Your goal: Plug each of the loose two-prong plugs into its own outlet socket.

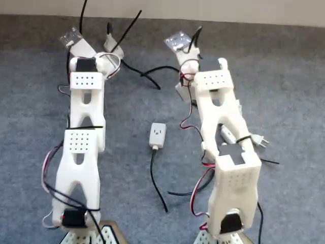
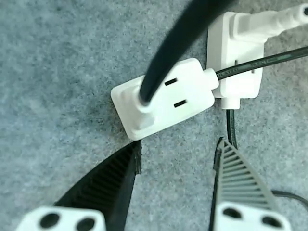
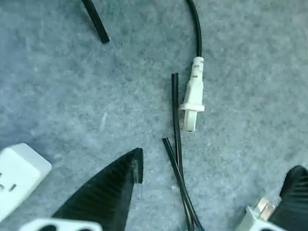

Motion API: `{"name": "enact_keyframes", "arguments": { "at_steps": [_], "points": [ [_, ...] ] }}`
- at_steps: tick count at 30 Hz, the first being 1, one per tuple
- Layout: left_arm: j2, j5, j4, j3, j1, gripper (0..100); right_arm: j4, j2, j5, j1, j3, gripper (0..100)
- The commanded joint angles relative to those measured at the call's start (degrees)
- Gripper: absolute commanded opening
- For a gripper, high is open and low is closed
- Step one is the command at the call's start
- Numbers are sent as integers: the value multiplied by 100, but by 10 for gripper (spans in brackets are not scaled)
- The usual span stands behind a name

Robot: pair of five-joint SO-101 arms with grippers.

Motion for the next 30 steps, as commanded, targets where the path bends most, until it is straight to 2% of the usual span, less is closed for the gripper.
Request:
{"name": "enact_keyframes", "arguments": {
  "at_steps": [1, 7, 10, 13, 18, 30],
  "points": [
    [-66, 9, -88, -189, -84, 252, -303, -163, 264, 66, 119, 428],
    [-66, 9, -202, -189, -75, 252, 31, -163, 334, 66, 119, 428],
    [-66, 9, -220, -189, -66, 252, 356, -163, 835, 154, 101, 428],
    [-66, 9, -220, -189, -57, 252, 567, -180, 949, 286, 48, 428],
    [-66, 9, -220, -189, -57, 252, 549, -277, 949, 585, -242, 428],
    [-57, 9, -220, -189, -66, 252, 48, -286, 967, 611, -259, 428]
  ]
}}
